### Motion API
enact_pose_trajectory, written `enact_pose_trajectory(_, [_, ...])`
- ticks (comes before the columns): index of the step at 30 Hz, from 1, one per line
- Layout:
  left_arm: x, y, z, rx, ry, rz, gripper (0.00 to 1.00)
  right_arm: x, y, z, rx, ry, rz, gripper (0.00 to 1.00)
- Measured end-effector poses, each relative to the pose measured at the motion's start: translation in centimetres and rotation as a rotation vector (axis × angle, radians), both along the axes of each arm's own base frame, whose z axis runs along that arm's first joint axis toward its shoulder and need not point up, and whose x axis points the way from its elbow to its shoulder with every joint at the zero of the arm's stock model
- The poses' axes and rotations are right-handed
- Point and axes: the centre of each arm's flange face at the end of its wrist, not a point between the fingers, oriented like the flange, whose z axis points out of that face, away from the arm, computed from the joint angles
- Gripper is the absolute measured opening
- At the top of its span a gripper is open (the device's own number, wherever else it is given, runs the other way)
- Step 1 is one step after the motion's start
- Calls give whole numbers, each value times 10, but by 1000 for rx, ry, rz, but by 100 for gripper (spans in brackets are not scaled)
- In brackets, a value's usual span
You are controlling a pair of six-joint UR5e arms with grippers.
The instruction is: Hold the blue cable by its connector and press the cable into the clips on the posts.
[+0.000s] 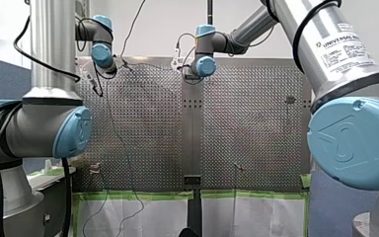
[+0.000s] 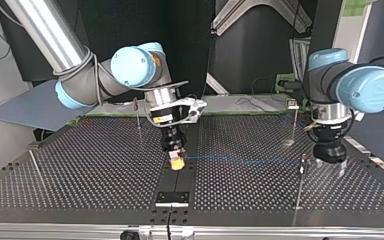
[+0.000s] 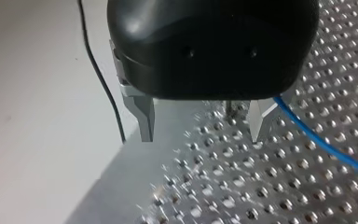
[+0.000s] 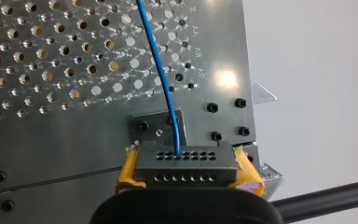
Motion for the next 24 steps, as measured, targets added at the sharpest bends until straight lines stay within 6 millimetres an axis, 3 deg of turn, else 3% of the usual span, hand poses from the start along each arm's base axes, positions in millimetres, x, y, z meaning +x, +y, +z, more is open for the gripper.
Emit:
enact_pose_trajectory(14, [-50, -15, -2, 36, -10, -67, 100, 1, 1, 0, 1, -1, 3, 0])
enact_pose_trajectory(24, [-79, -29, -31, 52, 71, -95, 100, 1, 2, 0, 1, 2, 3, 0])
